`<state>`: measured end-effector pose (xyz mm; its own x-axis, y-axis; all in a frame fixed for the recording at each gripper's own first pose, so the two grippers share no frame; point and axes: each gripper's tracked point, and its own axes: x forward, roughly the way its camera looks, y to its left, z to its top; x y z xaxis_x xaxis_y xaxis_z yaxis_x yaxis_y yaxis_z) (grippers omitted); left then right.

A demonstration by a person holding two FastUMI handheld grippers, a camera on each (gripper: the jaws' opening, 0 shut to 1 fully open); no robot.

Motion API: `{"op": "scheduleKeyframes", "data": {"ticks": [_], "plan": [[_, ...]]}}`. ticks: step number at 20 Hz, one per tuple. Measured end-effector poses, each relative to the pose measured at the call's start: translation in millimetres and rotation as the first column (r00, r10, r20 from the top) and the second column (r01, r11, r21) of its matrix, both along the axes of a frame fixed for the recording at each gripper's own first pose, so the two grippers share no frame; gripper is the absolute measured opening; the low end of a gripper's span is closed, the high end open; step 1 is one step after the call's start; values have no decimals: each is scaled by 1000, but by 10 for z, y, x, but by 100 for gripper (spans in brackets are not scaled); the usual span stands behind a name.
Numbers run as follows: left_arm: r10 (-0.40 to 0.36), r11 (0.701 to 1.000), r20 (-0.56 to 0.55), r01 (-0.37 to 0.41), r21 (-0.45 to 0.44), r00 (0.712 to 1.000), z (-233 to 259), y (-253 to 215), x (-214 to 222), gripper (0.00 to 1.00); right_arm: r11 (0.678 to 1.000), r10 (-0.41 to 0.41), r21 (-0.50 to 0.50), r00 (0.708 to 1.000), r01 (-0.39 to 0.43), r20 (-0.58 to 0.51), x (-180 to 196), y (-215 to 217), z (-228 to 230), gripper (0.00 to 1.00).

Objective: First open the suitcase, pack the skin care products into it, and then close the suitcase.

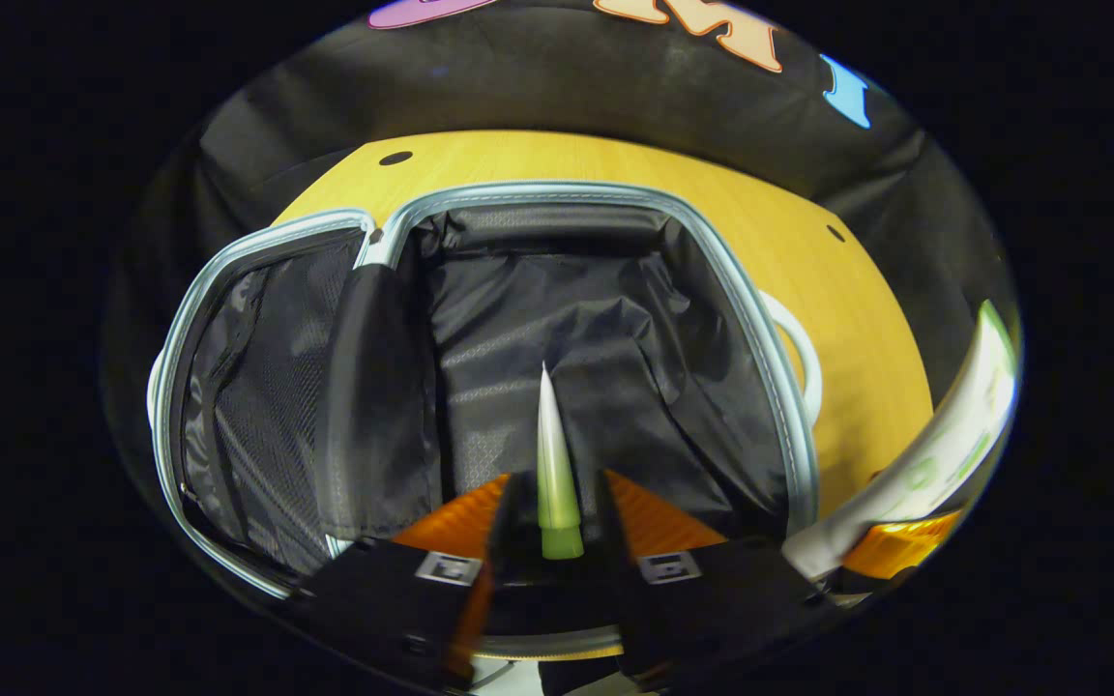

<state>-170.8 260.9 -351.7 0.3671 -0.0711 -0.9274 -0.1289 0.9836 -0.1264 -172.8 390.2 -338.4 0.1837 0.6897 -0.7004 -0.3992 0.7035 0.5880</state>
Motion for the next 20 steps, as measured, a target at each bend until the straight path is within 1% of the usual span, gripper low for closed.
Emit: {"op": "scheduleKeyframes", "data": {"ticks": [1, 2, 3, 5, 7, 8, 9, 10, 11, 12, 13, 14, 15, 17, 20], "plan": [[2, 1000, 21, -2, -10, 1000, 60, 24, 40, 67, 1000, 8, -19, 1000, -9, -16, -20, 26, -60, 41], [6, 1000, 46, -5, -23, 999, 158, 55, 95, 87, 1000, 8, -30, 999, -9, -31, -37, 60, -112, 37], [13, 999, 77, -10, -33, 997, 248, 100, 162, 87, 999, 16, -47, 998, -18, -58, -63, 83, -186, 41], [43, 999, 133, -38, -38, 990, 423, 296, 274, 85, 997, 12, -70, 995, -19, -97, -58, 156, -288, 41], [92, 995, 183, -86, -40, 979, 592, 564, 361, 86, 996, -5, -94, 996, -3, -92, -21, 132, -297, 40], [120, 993, 202, -116, -31, 972, 687, 724, 376, 86, 994, -11, -107, 997, 2, -77, 8, 115, -284, 41], [146, 989, 219, -144, -23, 965, 746, 896, 356, 86, 994, -16, -110, 998, 10, -56, 63, 138, -219, 39], [175, 984, 230, -178, -9, 957, 791, 1092, 317, 86, 993, -19, -114, 999, 15, -36, 117, 152, -175, 55], [204, 977, 240, -211, 4, 949, 817, 1314, 271, 86, 992, -18, -125, 1000, 17, -10, 143, 203, -223, 63], [233, 969, 249, -245, 18, 940, 837, 1516, 215, 90, 992, -20, -125, 1000, 21, 11, 207, 225, -195, 73], [263, 960, 253, -279, 29, 931, 859, 1718, 139, 87, 992, -30, -118, 999, 34, 34, 255, 262, -146, 77], [295, 948, 261, -316, 42, 919, 875, 1920, 65, 87, 993, -47, -109, 997, 54, 61, 330, 254, -77, 82], [323, 936, 267, -349, 54, 908, 897, 2121, -2, 88, 993, -65, -94, 994, 74, 91, 406, 264, -11, 98], [377, 908, 276, -411, 79, 884, 944, 2530, -178, 87, 990, -111, -62, 979, 123, 169, 605, 264, 156, 98], [445, 869, 273, -485, 101, 853, 978, 3123, -410, 88, 982, -178, -10, 943, 188, 281, 890, 210, 476, 98]]}}
